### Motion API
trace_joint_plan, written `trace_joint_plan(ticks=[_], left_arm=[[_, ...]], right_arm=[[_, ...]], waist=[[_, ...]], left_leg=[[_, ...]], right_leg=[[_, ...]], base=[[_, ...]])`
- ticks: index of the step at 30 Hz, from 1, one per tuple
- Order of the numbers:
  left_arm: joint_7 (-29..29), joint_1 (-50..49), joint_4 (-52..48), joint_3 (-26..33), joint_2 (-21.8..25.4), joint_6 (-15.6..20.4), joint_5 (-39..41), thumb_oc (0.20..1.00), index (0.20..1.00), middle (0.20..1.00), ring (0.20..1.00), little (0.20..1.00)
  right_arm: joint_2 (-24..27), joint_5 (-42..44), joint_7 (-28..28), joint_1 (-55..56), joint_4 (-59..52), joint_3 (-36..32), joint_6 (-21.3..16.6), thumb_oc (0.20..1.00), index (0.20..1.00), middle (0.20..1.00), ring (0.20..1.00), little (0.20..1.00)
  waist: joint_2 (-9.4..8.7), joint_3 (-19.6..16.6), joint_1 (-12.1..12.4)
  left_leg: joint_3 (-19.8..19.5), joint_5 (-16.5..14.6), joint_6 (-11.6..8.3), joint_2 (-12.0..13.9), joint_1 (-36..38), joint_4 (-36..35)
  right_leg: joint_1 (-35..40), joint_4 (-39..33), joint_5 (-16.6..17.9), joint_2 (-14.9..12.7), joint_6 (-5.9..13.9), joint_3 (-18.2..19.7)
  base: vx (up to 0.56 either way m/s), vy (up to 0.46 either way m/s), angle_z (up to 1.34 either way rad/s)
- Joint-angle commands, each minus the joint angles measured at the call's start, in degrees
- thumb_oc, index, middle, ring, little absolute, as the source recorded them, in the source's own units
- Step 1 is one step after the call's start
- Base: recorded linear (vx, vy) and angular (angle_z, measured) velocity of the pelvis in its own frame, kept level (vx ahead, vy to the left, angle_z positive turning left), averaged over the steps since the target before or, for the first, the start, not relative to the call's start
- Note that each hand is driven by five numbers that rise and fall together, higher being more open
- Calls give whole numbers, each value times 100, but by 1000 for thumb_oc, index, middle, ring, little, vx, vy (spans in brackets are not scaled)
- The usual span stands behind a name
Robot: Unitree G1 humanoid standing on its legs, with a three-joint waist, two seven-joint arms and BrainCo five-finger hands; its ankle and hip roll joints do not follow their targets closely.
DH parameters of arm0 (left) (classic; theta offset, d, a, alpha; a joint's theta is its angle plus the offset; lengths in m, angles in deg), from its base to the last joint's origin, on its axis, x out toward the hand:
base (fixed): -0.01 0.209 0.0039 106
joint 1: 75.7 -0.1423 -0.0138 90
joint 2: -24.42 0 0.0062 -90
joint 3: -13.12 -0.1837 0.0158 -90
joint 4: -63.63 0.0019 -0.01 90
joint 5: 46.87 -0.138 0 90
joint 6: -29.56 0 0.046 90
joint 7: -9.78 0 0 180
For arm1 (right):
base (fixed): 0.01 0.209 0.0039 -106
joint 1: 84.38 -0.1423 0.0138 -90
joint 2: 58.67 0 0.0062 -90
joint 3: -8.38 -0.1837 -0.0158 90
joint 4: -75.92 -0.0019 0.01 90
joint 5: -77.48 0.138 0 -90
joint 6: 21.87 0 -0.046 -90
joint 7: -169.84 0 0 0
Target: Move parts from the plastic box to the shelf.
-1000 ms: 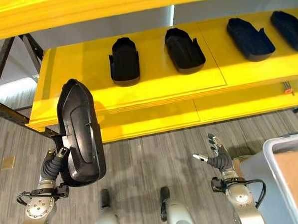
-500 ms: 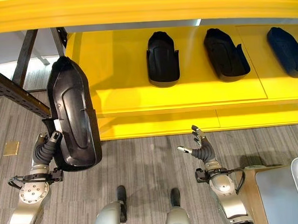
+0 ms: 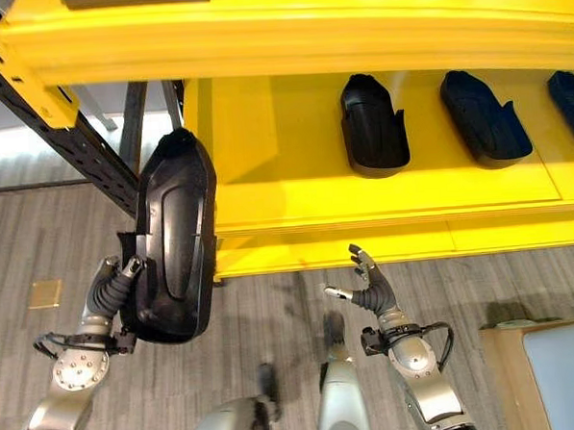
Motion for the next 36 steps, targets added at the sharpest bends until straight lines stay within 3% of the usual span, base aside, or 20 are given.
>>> trace_joint_plan(ticks=[1,2,4,12,13,15,16,17,18,19,20,22,25,29,36], left_arm=[[-209,111,-623,408,98,381,230,200,200,200,200,200],[-208,111,-622,404,96,381,231,200,200,200,200,200],[-170,163,-633,354,79,345,255,200,200,200,200,200],[-191,148,-699,416,4,296,346,200,200,200,200,200],[-175,106,-699,436,-41,308,388,200,200,200,200,200],[-174,108,-700,439,-38,307,388,200,200,200,200,200],[-226,234,-696,394,-56,312,418,200,200,200,200,200],[-234,252,-716,402,-69,288,435,200,200,200,200,200],[-248,272,-721,386,-59,266,406,200,200,200,200,200],[-250,270,-718,380,-60,267,405,200,200,200,200,200],[-313,317,-687,370,-26,246,346,200,200,200,200,200],[-339,322,-652,374,15,254,317,200,200,200,200,200],[-335,331,-635,370,-7,299,301,200,200,200,200,200],[-329,425,-572,321,120,314,293,200,200,200,200,200],[-326,512,-543,320,222,284,210,200,200,200,200,200]], right_arm=[[278,-93,-7,11,-199,-162,-256,1000,1000,1000,1000,1000],[280,-93,-5,17,-205,-167,-252,1000,1000,1000,1000,1000],[284,-51,-42,58,-189,-284,-253,1000,1000,1000,1000,1000],[326,-59,-97,-13,-171,-264,-271,1000,1000,1000,1000,1000],[356,-56,-101,21,-185,-255,-303,1000,1000,1000,1000,1000],[354,-56,-100,17,-184,-256,-304,1000,1000,1000,1000,1000],[438,-16,-154,-32,-188,-254,-346,1000,1000,1000,1000,1000],[434,-12,-196,-10,-172,-292,-347,1000,1000,1000,1000,1000],[431,9,-306,29,-153,-377,-350,1000,1000,1000,1000,1000],[432,9,-308,36,-154,-377,-350,1000,1000,1000,1000,1000],[429,6,-380,42,-122,-392,-364,1000,1000,1000,1000,1000],[394,11,-407,112,-135,-436,-358,1000,1000,1000,1000,1000],[283,-19,-344,82,-91,-386,-351,1000,1000,1000,1000,1000],[129,133,-259,19,-60,-309,-318,1000,1000,1000,1000,1000],[60,137,-215,57,-48,-282,-296,1000,1000,1000,1000,1000]], waist=[[-8,-194,137],[-3,-206,126],[36,-269,39],[183,-348,-1],[206,-302,38],[202,-314,28],[22,-27,234],[-6,-1,195],[-23,-9,161],[-37,13,183],[11,24,188],[81,15,215],[171,-26,190],[106,-80,158],[10,-159,109]], left_leg=[[-967,-216,-751,1091,177,80],[-980,-206,-756,1092,168,68],[-1063,-88,-874,1347,327,-193],[-1115,258,-1039,1720,591,-388],[-1154,619,-1094,1778,298,380],[-1170,634,-1094,1772,254,401],[-1738,891,-1141,1309,-741,1674],[-1634,839,-1111,1527,-939,1440],[-1449,935,-1080,1962,-1062,542],[-1412,947,-1089,1965,-968,463],[-1374,1301,-1172,2171,-984,-86],[-1461,1378,-1241,2256,-840,-344],[-1309,902,-1266,2047,-634,-142],[-1045,426,-1147,1794,-507,224],[-896,179,-1085,1716,-481,464]], right_leg=[[644,581,-218,306,159,720],[631,597,-231,303,155,707],[575,961,-534,434,69,629],[434,1529,-1092,740,-155,605],[612,1408,-1238,896,-329,672],[599,1380,-1206,892,-336,663],[790,1221,-1249,872,-513,652],[856,1261,-1356,819,-499,539],[938,1303,-1397,743,-432,499],[968,1321,-1428,740,-433,520],[972,1423,-1467,712,-382,531],[912,1645,-1471,628,-299,639],[914,1628,-1300,460,-113,779],[989,1460,-1107,273,19,972],[1093,1264,-1031,190,100,977]], base=[[123,-169,20],[244,-306,57],[217,-298,54],[135,-189,12],[88,-176,-9],[-25,-146,-6],[-80,-180,-3],[-9,-130,6],[94,26,25],[121,106,40],[113,203,37],[84,233,-7],[47,225,-53],[48,232,-24],[15,105,-7]])
